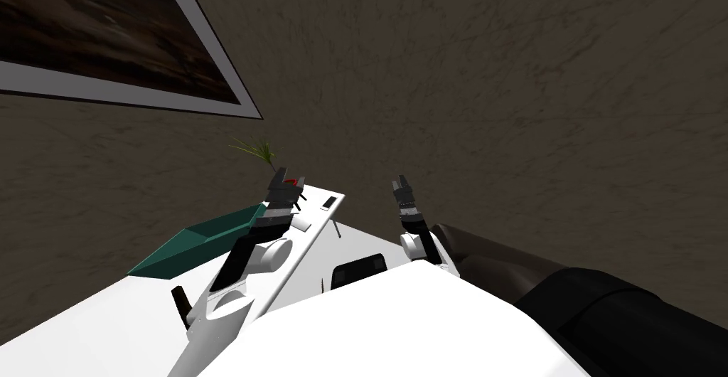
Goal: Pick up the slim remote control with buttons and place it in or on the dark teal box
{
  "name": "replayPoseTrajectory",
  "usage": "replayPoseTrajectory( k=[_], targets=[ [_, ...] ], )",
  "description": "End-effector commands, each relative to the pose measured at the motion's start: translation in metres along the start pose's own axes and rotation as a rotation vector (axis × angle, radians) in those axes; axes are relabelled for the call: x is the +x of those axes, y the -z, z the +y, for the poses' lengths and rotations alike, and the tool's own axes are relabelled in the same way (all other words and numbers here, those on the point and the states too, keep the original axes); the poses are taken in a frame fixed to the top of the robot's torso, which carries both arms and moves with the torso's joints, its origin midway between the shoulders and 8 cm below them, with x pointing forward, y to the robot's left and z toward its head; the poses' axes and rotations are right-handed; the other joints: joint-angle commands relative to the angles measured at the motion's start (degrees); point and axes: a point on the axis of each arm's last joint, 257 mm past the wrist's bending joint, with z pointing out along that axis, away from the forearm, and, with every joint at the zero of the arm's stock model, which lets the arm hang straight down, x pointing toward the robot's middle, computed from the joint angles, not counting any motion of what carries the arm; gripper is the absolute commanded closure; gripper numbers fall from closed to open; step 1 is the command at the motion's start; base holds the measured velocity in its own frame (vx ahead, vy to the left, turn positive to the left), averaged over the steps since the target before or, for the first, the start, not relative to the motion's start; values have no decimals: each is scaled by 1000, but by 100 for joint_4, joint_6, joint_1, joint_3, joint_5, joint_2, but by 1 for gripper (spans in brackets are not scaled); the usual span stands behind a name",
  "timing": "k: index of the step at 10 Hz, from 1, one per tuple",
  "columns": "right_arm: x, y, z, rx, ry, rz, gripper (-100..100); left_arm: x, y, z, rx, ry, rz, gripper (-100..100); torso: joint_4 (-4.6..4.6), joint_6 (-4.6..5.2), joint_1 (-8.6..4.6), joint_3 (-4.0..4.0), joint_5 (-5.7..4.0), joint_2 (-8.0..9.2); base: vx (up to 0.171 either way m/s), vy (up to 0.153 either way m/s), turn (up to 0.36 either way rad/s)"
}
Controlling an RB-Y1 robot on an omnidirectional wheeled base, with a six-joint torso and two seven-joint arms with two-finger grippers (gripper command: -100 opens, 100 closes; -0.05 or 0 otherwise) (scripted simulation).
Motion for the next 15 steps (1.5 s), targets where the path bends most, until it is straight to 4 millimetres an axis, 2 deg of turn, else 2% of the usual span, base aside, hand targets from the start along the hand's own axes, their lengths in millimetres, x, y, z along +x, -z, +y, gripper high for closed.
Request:
replayPoseTrajectory(
  k=[1, 2, 4, 5, 6, 7, 8, 9, 10, 15],
  targets=[
    [0, 0, 0, 0, 0, 0, 0, 4, -9, 23, -63, 9, 36, -100, 0, 0, 0, 0, 0, 0, -67, 65, -185],
    [0, 0, 0, 0, 0, 0, 0, 4, -9, 28, -83, 3, 43, -100, 1, 1, 7, 4, 2, 8, -43, 49, -89],
    [0, 0, 0, 0, 0, 0, 0, 9, -19, 60, -175, 11, 90, -100, 1, -1, 5, 1, 2, 2, -46, 53, -142],
    [0, 0, 0, 0, 0, 0, 0, 9, -17, 68, -205, 4, 96, -100, 1, -1, 6, 3, 2, 4, -32, 20, -71],
    [0, 0, 0, 0, 0, 0, 0, 10, -19, 86, -257, 8, 117, -100, 0, -3, -4, 0, 1, -1, -33, 9, -88],
    [0, 0, 0, 0, 0, 0, 0, 10, -18, 90, -274, 3, 121, -100, 0, -1, -9, -1, -1, -3, -27, -1, -75],
    [0, 0, 0, 0, 0, 0, 0, 10, -18, 113, -344, 6, 140, -100, -1, -3, -14, -2, -2, -4, -33, -2, -102],
    [0, 0, 0, 0, 0, 0, 0, 10, -17, 113, -348, 1, 144, -100, -1, -2, -13, -1, -2, -3, -12, -1, -41],
    [0, 0, 0, 0, 0, 0, 0, 8, -16, 134, -411, -2, 163, -100, -1, -4, -15, -4, -2, -8, -36, -6, -132],
    [0, 0, 0, 0, 0, 0, 0, 8, -14, 137, -426, -3, 164, -100, -2, -4, -13, -6, -2, -12, -5, 6, -16]
  ],
)
